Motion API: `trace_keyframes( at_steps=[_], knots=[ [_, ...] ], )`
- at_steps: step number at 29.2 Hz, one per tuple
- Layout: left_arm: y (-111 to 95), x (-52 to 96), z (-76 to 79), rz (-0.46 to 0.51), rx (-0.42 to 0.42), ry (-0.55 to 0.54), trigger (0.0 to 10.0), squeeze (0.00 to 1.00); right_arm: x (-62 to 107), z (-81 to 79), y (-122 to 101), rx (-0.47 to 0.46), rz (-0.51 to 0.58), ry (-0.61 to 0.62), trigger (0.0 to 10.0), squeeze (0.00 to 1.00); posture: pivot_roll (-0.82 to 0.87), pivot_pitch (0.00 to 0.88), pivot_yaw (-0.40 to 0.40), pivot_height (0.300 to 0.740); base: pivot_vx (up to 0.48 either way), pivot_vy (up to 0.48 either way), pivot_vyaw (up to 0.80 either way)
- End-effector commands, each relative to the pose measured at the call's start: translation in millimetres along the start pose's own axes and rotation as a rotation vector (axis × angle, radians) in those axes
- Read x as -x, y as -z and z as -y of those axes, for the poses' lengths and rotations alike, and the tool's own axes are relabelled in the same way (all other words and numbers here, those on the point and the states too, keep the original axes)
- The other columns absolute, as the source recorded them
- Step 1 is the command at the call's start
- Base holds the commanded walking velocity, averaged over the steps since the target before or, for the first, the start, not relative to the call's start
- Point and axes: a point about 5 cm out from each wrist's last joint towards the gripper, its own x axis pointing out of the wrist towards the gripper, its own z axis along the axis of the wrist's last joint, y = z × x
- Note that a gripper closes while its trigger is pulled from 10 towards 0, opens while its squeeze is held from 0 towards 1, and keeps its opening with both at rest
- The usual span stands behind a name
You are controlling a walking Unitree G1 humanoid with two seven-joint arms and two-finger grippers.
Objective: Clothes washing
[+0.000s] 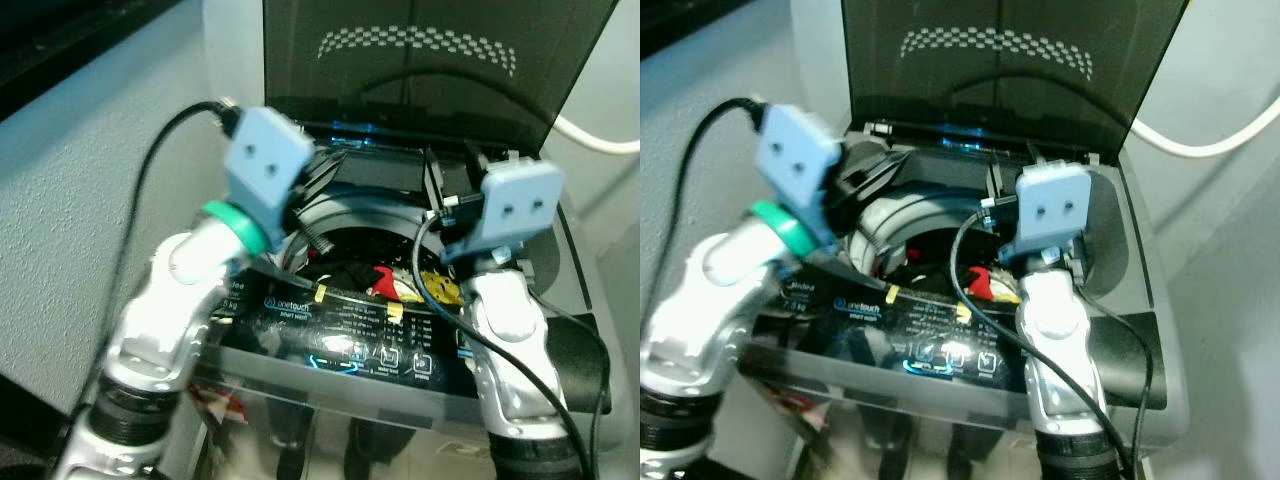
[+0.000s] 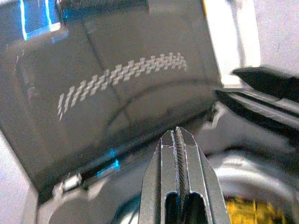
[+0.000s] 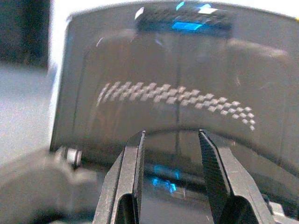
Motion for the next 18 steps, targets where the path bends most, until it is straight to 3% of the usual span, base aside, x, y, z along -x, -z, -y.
trace_keyframes(
  at_steps=[1,4,5,10,17,18],
  knots=[
    [-2,0.3,-6.3,0.013,-0.015,-0.003,10.0,0.00,-2.1,1.7,2,-0.061,-0.006,0.055,10.0,0.00,0.16,0.032,0.075,0.740,0.000,0.000,0.00],
    [0,4.0,-20.3,0.001,-0.021,-0.063,10.0,0.00,-3.1,0.2,2,-0.097,-0.011,0.085,10.0,0.00,0.15,0.022,0.074,0.740,0.000,0.000,0.00],
    [3,7.7,-27.8,-0.013,0.004,-0.123,10.0,0.00,-1.5,-3.4,2,-0.035,-0.002,0.060,10.0,0.00,0.15,0.017,0.071,0.740,0.000,0.000,0.00],
    [6,10.8,-28.2,-0.025,0.016,-0.145,10.0,0.00,0.7,-3.7,3,0.016,0.003,0.041,10.0,0.00,0.14,0.022,0.070,0.740,0.000,0.000,0.00],
    [11,19.4,-31.9,-0.050,-0.005,-0.201,10.0,0.00,-2.7,12.6,-10,0.039,0.079,0.131,10.0,0.00,0.15,0.047,0.065,0.740,0.000,0.000,0.00],
    [12,23.4,-34.4,-0.063,0.006,-0.220,10.0,0.00,-7.0,27.2,-22,0.147,0.150,0.218,10.0,0.00,0.15,0.069,0.068,0.740,0.000,0.000,0.00]
  ],
)
